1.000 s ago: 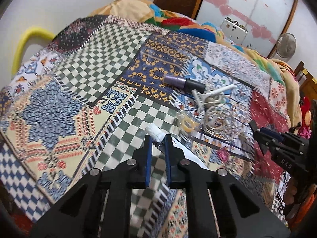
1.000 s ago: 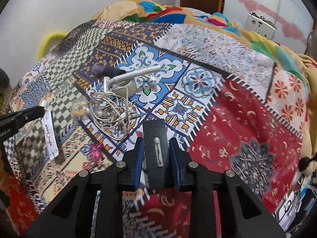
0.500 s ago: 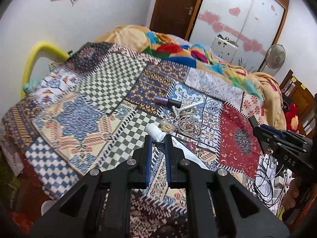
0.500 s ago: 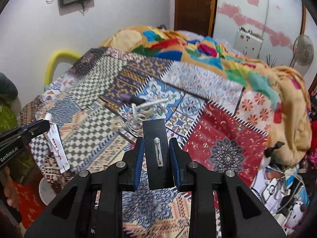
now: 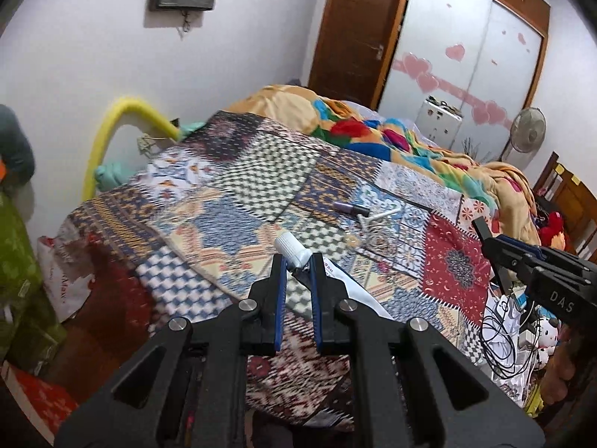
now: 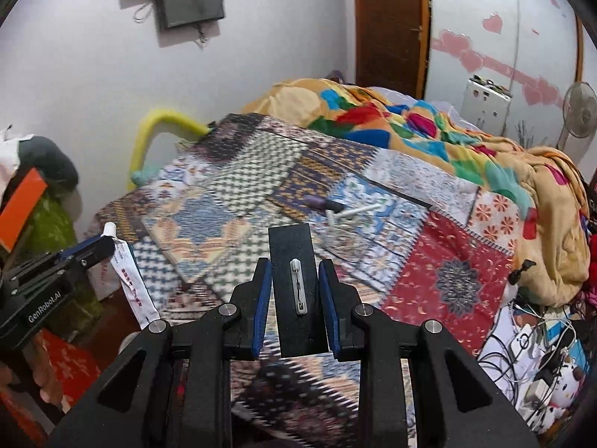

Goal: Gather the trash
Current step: 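Carry the black item and white tube over the white bin with both tools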

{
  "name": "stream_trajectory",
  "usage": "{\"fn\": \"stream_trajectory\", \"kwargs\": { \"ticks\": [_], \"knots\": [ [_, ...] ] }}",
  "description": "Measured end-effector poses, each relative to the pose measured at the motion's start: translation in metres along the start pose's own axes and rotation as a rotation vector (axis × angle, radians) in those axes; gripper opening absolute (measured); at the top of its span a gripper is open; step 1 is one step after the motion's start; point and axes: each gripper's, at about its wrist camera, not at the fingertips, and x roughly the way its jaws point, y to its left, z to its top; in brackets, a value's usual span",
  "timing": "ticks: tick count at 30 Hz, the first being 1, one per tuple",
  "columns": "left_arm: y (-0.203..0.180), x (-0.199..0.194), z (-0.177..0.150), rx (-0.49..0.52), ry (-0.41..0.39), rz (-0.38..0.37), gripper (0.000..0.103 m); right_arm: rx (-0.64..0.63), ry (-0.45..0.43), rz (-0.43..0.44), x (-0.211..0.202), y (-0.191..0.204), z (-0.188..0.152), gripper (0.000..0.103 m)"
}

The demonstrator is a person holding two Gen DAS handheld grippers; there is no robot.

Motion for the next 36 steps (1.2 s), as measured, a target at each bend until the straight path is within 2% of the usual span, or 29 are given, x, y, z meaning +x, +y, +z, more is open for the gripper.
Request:
{"fn": "stream_trajectory", "kwargs": {
  "ticks": [11, 19, 28, 36],
  "knots": [
    [0.085, -0.070, -0.029, -0.079, -0.038, 0.109, 0.011, -0.108, -0.037, 0.108, -0.021, 0.093, -0.012, 0.024],
    [0.153, -0.105, -0.058, -0.167, -0.038, 0.199, 0.011, -0.222, -0.016, 0.200, -0.020, 0.167, -0.025, 0.024],
    [0.227, -0.115, -0.109, -0.241, 0.043, 0.306, 0.011, -0.341, 0.048, 0.308, 0.004, 0.249, -0.044, 0.024],
    [0.294, -0.105, -0.156, -0.373, 0.130, 0.383, 0.011, -0.455, 0.186, 0.363, 0.054, 0.316, -0.074, 0.024]
  ]
}}
